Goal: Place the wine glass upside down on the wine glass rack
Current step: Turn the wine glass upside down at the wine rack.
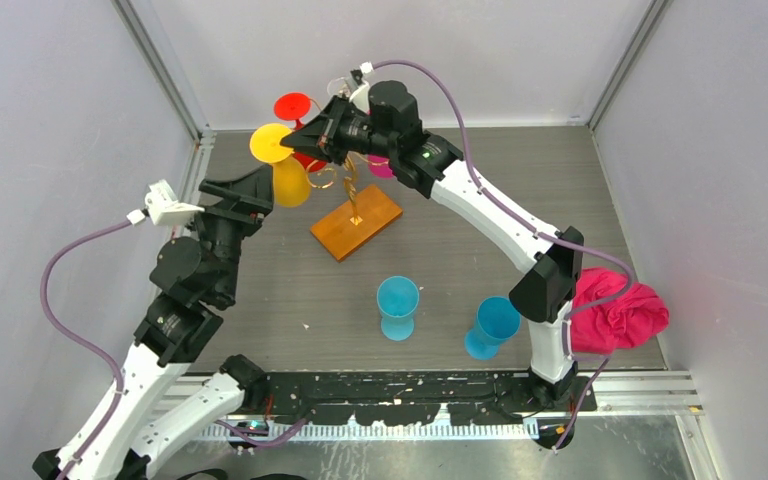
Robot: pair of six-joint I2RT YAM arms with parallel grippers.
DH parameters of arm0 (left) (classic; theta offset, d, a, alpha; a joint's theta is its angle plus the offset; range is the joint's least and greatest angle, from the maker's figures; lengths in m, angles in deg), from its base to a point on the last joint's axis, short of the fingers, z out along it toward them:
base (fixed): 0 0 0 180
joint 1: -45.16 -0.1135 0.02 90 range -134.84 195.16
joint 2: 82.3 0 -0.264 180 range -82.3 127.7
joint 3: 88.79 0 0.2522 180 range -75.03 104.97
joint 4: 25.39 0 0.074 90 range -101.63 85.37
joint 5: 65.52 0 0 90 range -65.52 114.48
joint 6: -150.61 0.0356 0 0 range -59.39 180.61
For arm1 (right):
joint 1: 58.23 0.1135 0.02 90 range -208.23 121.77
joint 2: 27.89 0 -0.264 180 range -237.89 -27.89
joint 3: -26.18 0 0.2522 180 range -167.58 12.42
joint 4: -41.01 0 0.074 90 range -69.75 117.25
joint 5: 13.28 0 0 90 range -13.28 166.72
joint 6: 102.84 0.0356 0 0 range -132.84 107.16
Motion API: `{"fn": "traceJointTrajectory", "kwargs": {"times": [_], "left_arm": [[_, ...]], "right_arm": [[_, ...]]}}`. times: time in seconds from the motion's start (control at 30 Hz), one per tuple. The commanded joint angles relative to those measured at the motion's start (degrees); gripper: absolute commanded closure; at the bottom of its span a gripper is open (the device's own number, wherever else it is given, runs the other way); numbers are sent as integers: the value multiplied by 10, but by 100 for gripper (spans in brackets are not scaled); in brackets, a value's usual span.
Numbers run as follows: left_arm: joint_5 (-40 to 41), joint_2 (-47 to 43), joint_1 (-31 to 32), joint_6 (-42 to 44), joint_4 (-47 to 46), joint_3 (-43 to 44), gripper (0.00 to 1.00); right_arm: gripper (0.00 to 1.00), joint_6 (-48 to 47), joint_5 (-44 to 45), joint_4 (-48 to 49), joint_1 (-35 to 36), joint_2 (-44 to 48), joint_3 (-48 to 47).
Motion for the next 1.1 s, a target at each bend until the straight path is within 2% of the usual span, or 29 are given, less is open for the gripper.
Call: {"fn": "traceJointTrajectory", "kwargs": {"times": [0.0, 0.27, 0.43, 0.53, 0.67, 1.07], "left_arm": [[5, 35, -1, -3, 45, 77, 24], [-185, 159, -48, -8, 121, 213, 21], [-399, 211, -169, -75, 139, 251, 20], [-529, 227, -260, -137, 116, 233, 21], [-575, 213, -308, -166, 90, 201, 22], [-606, 181, -347, -163, 105, 197, 21]], "right_arm": [[99, -10, -10, 7, -6, -2, -29], [99, -22, -10, 0, -10, 5, -29], [99, -25, -12, -2, -11, 7, -30], [99, -28, -13, -6, -12, 8, -29], [99, -33, -10, -7, -13, 13, -21], [99, -36, -5, -7, -22, 12, -14]]}}
